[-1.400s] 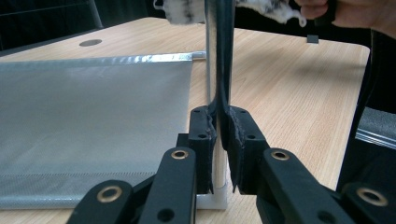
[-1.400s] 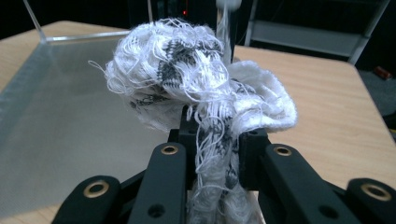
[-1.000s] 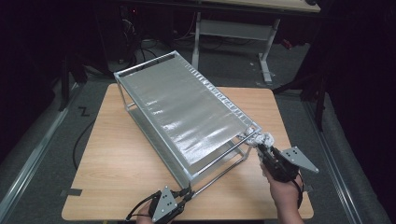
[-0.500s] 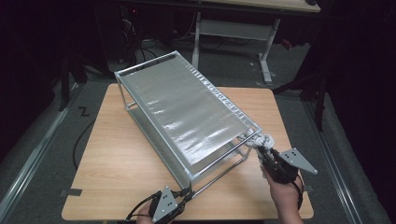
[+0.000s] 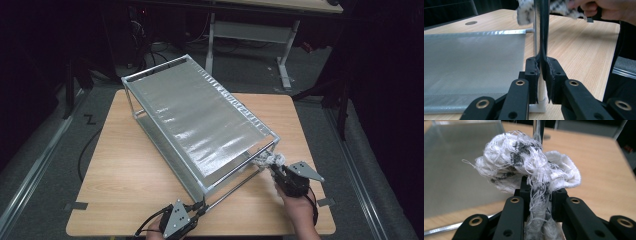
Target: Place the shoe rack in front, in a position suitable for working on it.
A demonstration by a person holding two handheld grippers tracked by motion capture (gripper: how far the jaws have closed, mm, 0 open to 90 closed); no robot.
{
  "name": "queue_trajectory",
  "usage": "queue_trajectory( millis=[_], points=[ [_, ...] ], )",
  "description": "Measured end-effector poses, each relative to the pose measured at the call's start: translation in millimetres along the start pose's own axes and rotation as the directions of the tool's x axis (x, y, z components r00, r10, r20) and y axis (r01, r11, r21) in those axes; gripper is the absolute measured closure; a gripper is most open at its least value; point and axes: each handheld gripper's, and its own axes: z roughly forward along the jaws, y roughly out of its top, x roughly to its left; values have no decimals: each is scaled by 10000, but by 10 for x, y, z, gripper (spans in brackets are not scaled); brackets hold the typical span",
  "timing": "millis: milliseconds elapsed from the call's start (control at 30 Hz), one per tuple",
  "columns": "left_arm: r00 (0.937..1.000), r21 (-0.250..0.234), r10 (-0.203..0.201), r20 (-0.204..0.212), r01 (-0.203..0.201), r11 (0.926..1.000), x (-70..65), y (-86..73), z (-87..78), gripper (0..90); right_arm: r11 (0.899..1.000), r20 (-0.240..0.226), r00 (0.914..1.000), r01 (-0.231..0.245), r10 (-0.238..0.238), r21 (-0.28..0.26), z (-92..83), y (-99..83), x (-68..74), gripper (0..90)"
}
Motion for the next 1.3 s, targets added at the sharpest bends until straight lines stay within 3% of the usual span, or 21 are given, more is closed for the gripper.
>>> queue_trajectory(
  millis=[233,433,800,1067,1167,1300],
  points=[
    [10000,10,3,11,-3,10000,0,1,-1,803,9926,-49,10000,30,-24,1217,194,-180,-31,772],
    [10000,0,-9,22,9,10000,1,0,-1,804,9898,-61,9999,94,-87,1421,225,-210,-28,772],
    [9998,-22,-13,210,14,10000,13,8,31,804,9939,7,9999,162,-163,1088,90,-194,-17,771],
    [9985,-50,26,547,-23,10000,15,39,120,805,9988,1028,9947,-3,-46,481,-248,-192,-203,773],
    [9984,-36,37,567,-35,10000,19,40,118,805,9992,1632,9860,-374,342,165,-352,-187,-361,775],
    [9987,-2,34,502,-34,10000,15,39,104,804,9976,1884,9798,-691,668,57,-368,-201,-486,775]
  ],
)
